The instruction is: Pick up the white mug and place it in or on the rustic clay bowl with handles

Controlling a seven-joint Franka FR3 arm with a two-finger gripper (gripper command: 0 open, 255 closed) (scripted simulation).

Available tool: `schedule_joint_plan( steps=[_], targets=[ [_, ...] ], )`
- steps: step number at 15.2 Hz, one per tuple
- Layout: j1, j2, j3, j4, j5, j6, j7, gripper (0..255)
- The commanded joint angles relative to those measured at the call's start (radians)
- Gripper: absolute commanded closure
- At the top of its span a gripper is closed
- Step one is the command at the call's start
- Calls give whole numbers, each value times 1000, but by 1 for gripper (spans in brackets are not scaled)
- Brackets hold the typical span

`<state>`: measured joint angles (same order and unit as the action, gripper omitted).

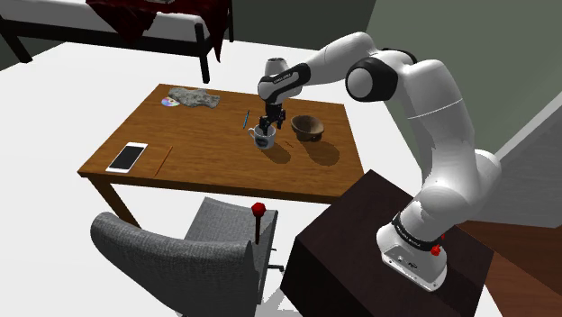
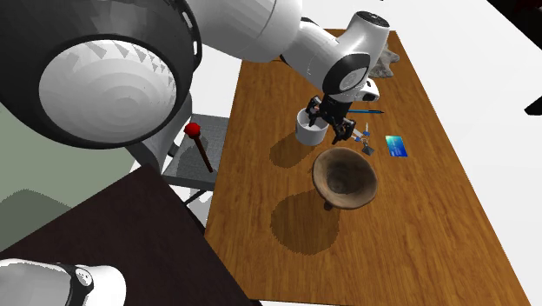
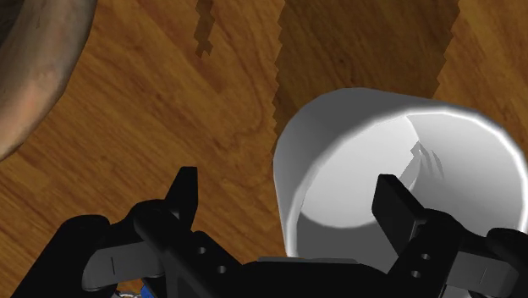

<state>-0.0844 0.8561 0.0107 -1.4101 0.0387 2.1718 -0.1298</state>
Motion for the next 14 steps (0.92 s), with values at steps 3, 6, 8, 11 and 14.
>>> schedule_joint_plan(
  steps=[3, 6, 8, 11, 14],
  targets=[
    [0, 0, 0, 0, 0, 0, 0, 255],
    [0, 0, 0, 0, 0, 0, 0, 255],
    [0, 0, 0, 0, 0, 0, 0, 255],
    [0, -9, 0, -2, 0, -7, 0, 255],
    [0, -36, 0, -6, 0, -30, 1, 255]
  ],
)
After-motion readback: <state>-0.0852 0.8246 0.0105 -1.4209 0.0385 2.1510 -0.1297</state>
